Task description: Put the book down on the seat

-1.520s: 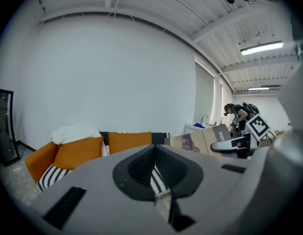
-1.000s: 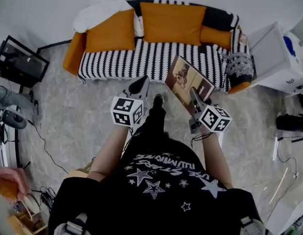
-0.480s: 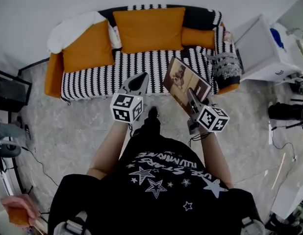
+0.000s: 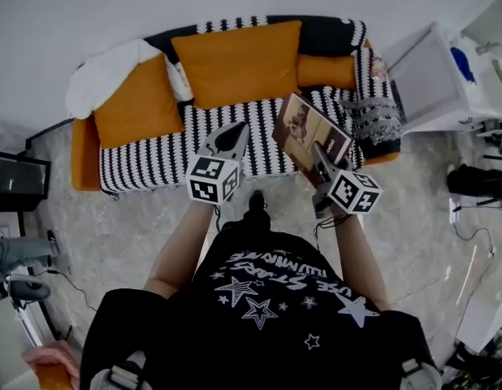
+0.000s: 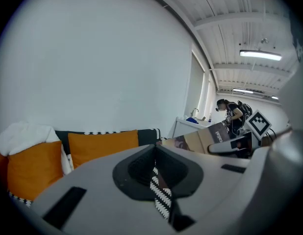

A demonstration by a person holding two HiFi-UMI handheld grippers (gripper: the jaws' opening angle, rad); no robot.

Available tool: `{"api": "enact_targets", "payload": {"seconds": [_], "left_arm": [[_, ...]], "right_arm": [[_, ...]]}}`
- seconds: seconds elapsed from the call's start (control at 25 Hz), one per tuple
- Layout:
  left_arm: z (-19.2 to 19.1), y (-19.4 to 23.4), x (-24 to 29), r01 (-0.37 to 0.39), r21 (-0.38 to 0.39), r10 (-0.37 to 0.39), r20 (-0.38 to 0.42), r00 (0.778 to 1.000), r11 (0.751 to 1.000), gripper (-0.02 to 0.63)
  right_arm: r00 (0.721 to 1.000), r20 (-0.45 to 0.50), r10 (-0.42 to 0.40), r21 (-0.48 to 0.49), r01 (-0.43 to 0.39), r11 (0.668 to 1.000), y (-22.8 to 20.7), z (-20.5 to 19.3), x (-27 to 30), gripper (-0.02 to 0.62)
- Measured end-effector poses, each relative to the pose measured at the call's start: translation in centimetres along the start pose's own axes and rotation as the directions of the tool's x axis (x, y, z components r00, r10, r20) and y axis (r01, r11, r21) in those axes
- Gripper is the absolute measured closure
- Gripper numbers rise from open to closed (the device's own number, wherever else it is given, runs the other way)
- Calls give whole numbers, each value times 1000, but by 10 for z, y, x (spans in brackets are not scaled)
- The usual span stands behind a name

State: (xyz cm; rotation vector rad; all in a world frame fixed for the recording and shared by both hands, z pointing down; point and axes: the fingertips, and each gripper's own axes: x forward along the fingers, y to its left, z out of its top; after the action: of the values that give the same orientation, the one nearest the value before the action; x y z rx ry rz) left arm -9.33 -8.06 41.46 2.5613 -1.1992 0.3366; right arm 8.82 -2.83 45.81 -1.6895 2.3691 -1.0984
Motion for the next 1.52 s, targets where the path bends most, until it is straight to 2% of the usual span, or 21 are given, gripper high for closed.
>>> {"api": "enact_targets", "payload": {"seconds": [0.32,0.56,0.72,0.84,1.04,1.2,1.52], "left_arm": [[7,38,43,37,-30,-38,-20,999,999,597],[29,49,75,85,16,-85,-4,996,996,597],[28,54,87,75,-5,-75,-16,997,997,597],[23,60,100,36,-14,-37,-31,999,999,597],[17,70,127,-25,-40,23,-64,998,999,597],[17,69,165,-27,-18,25,-96,995,999,597],[-8,52,238,-36,-54,24,-209,978,998,597]], "right_arm": [[998,-19,-58,23,58,998,-15,12,43,443],[992,17,-124,5,124,992,-39,43,58,443],[988,-12,-151,4,151,988,-63,49,62,443],[986,-42,-159,-21,158,987,-86,56,74,443],[980,-132,-146,-56,139,989,-124,61,100,443],[972,-212,-100,-118,76,990,-145,76,131,443],[923,-382,-30,-134,-23,991,-189,69,174,443]]}}
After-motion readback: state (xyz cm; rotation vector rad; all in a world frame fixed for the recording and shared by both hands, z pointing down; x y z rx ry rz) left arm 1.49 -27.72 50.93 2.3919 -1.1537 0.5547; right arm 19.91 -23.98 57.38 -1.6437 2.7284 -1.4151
